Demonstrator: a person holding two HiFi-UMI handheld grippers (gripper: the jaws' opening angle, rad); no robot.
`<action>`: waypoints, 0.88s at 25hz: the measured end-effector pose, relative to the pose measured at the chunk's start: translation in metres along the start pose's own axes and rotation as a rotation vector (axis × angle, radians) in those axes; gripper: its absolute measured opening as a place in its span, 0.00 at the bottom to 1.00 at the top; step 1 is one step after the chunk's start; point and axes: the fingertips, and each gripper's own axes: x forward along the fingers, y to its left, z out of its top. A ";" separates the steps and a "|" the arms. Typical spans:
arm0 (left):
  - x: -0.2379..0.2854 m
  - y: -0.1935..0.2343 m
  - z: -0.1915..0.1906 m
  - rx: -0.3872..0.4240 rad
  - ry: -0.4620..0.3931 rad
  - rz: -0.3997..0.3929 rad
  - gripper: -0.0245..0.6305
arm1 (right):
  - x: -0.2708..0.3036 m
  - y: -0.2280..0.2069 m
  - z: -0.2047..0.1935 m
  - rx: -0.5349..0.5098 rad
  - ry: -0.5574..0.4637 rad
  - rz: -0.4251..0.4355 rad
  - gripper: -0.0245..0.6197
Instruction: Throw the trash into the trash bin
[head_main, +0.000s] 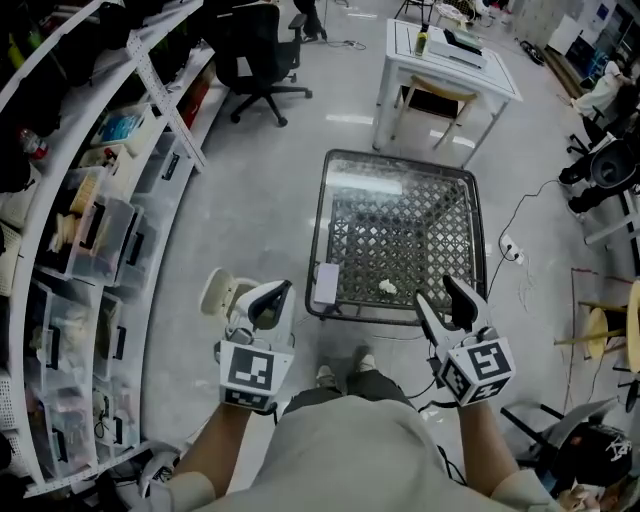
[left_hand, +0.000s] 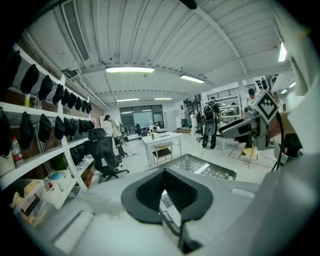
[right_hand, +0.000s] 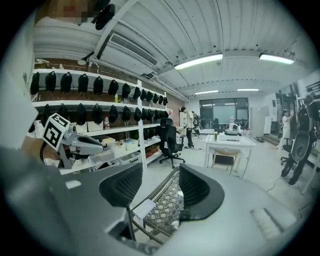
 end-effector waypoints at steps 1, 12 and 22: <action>0.003 0.002 -0.002 -0.002 0.007 0.003 0.04 | 0.005 -0.003 -0.003 0.002 0.012 0.002 0.40; 0.057 0.015 -0.035 -0.096 0.153 0.052 0.04 | 0.083 -0.046 -0.069 0.034 0.227 0.094 0.39; 0.104 -0.001 -0.099 -0.205 0.324 0.090 0.04 | 0.147 -0.057 -0.181 0.032 0.466 0.245 0.37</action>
